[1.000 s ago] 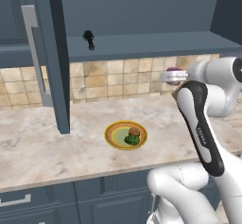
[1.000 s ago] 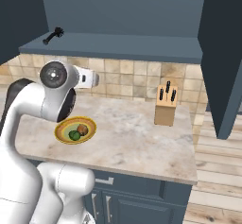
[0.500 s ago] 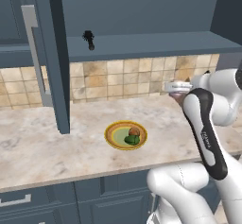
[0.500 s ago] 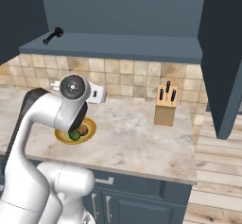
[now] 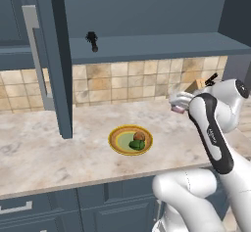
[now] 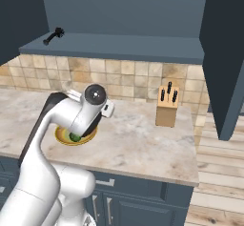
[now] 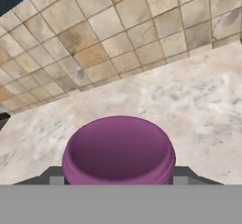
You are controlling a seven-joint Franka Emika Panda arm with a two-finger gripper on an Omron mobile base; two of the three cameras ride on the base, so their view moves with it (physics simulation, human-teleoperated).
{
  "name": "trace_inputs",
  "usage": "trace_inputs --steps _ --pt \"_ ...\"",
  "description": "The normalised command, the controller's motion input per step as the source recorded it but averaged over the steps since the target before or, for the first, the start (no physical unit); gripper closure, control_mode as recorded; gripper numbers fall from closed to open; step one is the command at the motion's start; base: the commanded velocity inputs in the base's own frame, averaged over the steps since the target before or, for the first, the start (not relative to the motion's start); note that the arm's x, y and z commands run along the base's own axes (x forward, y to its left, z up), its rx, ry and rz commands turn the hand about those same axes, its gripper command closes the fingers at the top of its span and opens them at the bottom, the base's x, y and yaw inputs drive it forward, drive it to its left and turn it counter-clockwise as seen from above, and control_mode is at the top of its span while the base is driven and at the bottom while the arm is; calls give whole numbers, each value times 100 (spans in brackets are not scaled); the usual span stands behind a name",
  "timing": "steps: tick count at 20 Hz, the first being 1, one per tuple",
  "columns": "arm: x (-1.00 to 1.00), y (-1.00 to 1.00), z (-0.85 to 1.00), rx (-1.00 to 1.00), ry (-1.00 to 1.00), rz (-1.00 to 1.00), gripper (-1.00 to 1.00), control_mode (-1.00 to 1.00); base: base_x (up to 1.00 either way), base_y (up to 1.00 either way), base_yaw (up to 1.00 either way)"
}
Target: Pick the avocado and bread from the counter and place them on the plate. Then pick the jam from the cabinet and place it next to the plate. Lastly close the cabinet door.
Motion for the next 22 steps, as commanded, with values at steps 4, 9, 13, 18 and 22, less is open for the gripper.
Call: trace_inputs --steps 4,9,13,18,22 --pt "9 -5 -37 11 16 0 100 -100 0 0 0" --pt "2 -1 -12 -3 4 13 100 -100 0 0 0" --pt "0 0 -11 -9 0 30 100 -100 0 0 0" --pt "0 -2 -26 -9 0 34 100 -100 0 0 0" --pt "10 0 -44 -6 0 30 100 -100 0 0 0"
